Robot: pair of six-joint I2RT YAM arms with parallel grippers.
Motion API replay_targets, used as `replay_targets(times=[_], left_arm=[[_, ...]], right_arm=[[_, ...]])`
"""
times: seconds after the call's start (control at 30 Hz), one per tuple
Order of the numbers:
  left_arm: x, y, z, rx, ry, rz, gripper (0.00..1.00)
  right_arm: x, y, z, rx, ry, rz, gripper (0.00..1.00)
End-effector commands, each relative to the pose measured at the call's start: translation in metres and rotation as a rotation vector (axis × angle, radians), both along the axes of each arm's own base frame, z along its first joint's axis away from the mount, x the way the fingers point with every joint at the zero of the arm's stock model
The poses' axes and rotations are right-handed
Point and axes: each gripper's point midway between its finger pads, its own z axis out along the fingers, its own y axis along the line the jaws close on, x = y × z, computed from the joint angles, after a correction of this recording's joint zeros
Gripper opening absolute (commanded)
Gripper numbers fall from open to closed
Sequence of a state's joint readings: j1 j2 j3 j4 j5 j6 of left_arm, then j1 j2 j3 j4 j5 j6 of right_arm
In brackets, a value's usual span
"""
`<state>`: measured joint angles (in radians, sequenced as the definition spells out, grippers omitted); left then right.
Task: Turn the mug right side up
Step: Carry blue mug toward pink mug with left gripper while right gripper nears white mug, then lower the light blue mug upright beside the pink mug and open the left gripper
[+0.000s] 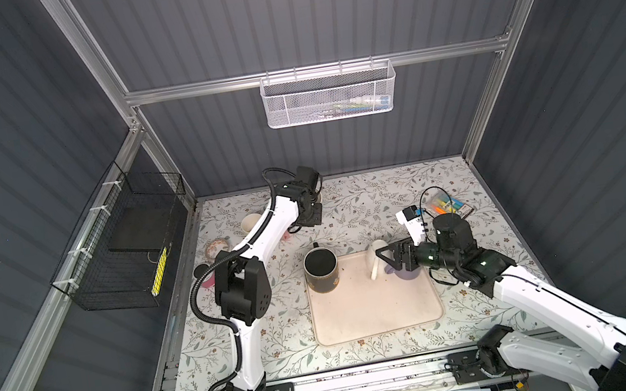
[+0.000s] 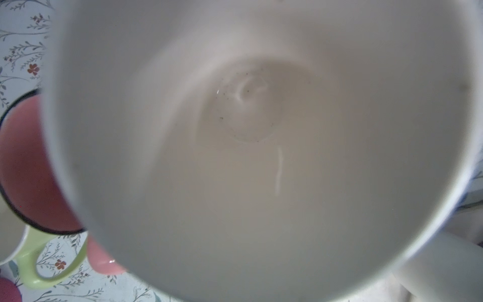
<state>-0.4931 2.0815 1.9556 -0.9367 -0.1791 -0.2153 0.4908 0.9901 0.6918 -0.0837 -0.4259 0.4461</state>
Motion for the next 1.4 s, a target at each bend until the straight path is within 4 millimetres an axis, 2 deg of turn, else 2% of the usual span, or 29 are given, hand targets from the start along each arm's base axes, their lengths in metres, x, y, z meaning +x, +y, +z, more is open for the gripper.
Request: replay_targets(times=[0.0, 0.33, 0.63, 1.37], left_arm=[[0.012, 0.000, 0.016, -0.031, -0.035, 0.032, 0.00], [0.020, 0.007, -0.006, -0.010, 0.016, 0.082, 0.00], [0.015, 0.011, -0.026, 0.024, 0.090, 0.105, 0.00], [0.010, 0.019, -0.042, 0.056, 0.171, 0.160, 0.00]], right_arm=[[0.000, 0.001, -0.002, 0.011, 0.006, 0.006, 0.67], [0.001, 0.003, -0.004, 0.014, 0.013, 0.010, 0.66], [0.001, 0.003, -0.004, 0.016, 0.012, 0.008, 0.65], [0.001, 0.002, -0.004, 0.015, 0.015, 0.007, 0.63]])
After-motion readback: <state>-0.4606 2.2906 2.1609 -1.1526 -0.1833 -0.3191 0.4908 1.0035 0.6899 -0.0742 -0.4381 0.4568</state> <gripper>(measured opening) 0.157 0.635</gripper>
